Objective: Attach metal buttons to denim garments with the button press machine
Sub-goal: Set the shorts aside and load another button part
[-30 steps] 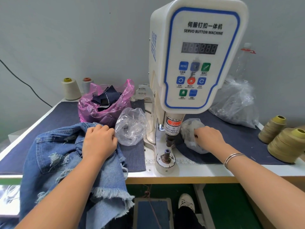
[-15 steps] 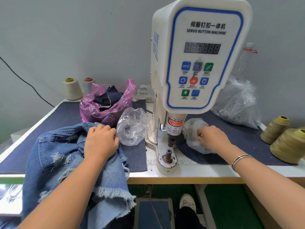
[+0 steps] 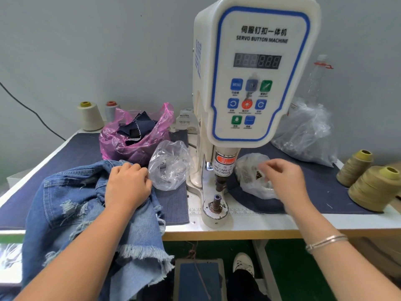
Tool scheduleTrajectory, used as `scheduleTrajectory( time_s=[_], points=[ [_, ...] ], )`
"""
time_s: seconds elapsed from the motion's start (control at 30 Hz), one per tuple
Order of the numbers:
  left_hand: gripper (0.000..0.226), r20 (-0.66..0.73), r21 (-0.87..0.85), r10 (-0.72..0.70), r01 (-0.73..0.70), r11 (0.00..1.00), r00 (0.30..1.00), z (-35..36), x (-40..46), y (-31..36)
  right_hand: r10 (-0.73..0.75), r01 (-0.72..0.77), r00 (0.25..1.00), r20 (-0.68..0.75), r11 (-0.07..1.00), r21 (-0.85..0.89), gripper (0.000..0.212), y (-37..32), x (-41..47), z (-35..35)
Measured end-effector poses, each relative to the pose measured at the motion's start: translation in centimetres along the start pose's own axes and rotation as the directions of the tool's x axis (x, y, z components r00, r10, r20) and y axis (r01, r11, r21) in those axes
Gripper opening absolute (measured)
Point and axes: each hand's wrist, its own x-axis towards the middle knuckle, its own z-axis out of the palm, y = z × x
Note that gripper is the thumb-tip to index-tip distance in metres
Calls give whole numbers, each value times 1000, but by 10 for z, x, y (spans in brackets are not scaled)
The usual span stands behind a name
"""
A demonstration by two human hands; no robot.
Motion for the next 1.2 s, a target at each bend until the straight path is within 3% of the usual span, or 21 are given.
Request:
scheduleTrajectory(
  time_s=[0.07,0.17,0.37,0.6,0.83,1.2],
  points=[
    [13,-5,-5,-3,3,1000,1000,0,0,0,176,-246,946,272,937,249,12,-12,-32,20],
    [11,-17,-11,-1,0,1000,1000,0,-1,0,286,-528,791,540,765,369,28,-13,-61,46],
    [13,-12,-1,7,-7,1000,1000,0,-1,0,367,-751,653,663,426,504,9,-16,-65,57],
    [13,-19,-8,3,-4,1000,1000,0,-1,-1,334,-847,528,781,143,512,17,-21,-62,58],
    [12,-19,-12,7,-7,1000,1000,0,-1,-1,301,-866,487,820,42,499,13,-18,-63,53],
    [12,3,-11,4,-4,1000,1000,1,-1,0,360,-857,490,794,36,513,12,-34,-66,51]
  ],
)
